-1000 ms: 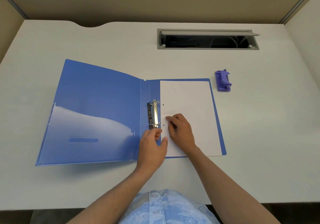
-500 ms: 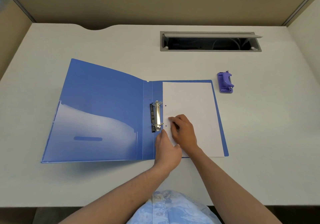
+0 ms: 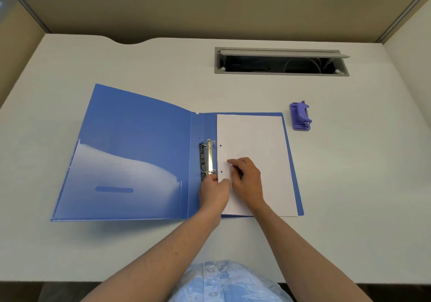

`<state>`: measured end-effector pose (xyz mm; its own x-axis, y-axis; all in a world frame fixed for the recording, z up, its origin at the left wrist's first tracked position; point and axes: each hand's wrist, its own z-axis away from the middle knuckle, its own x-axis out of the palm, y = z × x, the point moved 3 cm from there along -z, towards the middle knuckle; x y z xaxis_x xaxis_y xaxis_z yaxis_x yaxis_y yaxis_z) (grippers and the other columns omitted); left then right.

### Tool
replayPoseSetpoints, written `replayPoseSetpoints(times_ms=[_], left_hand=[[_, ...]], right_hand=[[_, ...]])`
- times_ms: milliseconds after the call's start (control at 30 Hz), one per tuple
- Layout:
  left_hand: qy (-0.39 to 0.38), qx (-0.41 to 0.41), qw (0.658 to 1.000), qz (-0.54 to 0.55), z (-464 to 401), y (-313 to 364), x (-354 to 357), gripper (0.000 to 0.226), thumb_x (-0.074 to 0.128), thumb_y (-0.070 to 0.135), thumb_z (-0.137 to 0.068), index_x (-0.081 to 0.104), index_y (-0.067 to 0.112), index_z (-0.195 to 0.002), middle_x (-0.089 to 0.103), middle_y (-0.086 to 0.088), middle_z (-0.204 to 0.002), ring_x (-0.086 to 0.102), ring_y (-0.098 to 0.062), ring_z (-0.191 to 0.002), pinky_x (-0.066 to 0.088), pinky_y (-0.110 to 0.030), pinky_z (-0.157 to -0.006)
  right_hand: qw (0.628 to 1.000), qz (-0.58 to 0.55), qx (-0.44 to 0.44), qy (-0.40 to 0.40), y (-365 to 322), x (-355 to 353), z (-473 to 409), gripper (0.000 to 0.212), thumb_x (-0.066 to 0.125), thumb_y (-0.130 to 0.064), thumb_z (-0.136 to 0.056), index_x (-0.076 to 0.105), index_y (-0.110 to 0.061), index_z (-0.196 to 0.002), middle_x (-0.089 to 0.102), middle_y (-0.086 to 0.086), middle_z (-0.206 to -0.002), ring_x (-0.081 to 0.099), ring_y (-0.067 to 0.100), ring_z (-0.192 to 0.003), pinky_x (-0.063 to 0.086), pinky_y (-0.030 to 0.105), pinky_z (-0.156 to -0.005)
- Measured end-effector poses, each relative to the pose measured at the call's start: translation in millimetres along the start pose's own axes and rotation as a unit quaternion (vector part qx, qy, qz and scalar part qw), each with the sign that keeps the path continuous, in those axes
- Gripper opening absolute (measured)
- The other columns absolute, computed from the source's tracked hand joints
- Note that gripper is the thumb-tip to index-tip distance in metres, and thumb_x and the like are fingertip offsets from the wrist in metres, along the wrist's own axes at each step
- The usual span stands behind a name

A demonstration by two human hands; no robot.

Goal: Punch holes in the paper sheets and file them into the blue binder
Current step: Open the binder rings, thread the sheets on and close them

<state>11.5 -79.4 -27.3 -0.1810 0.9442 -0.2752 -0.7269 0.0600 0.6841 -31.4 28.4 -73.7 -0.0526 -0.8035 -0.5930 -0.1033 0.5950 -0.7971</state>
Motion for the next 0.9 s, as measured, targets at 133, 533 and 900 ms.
replayPoseSetpoints(times_ms=[133, 533, 900], left_hand=[[0.017, 0.074, 0.995, -0.060, -0.6, -2.5, 1.5, 0.019, 0.057, 0.020, -0.096, 0.053, 0.017, -0.078, 0.052, 0.001, -0.076, 0.049, -0.018, -0.075, 0.038, -0.026, -0.061], [-0.028, 0.128, 0.991, 0.012, -14.0, -9.9, -22.5, 0.007, 0.057, 0.018, -0.096, 0.062, 0.017, -0.092, 0.072, -0.007, -0.095, 0.066, -0.031, -0.093, 0.054, -0.043, -0.083], [-0.089, 0.108, 0.981, 0.135, -16.5, -20.7, -35.7, 0.011, 0.059, 0.016, -0.096, 0.064, 0.006, -0.099, 0.071, -0.007, -0.095, 0.060, -0.020, -0.089, 0.049, -0.045, -0.094]], right_hand=[[0.998, -0.043, 0.035, -0.011, -0.4, -4.6, -2.7, 0.029, 0.057, 0.005, -0.091, 0.073, -0.011, -0.108, 0.066, -0.001, -0.095, 0.059, 0.003, -0.083, 0.045, 0.010, -0.076], [0.965, -0.020, 0.238, 0.111, 22.9, -69.5, -27.1, 0.038, 0.067, -0.015, -0.088, 0.062, -0.011, -0.126, 0.060, 0.008, -0.121, 0.059, 0.024, -0.107, 0.047, 0.041, -0.100], [0.921, -0.160, 0.355, 0.025, 43.8, -101.5, -29.9, 0.043, 0.071, -0.035, -0.089, 0.065, -0.010, -0.123, 0.067, 0.001, -0.118, 0.063, 0.018, -0.105, 0.052, 0.033, -0.091]])
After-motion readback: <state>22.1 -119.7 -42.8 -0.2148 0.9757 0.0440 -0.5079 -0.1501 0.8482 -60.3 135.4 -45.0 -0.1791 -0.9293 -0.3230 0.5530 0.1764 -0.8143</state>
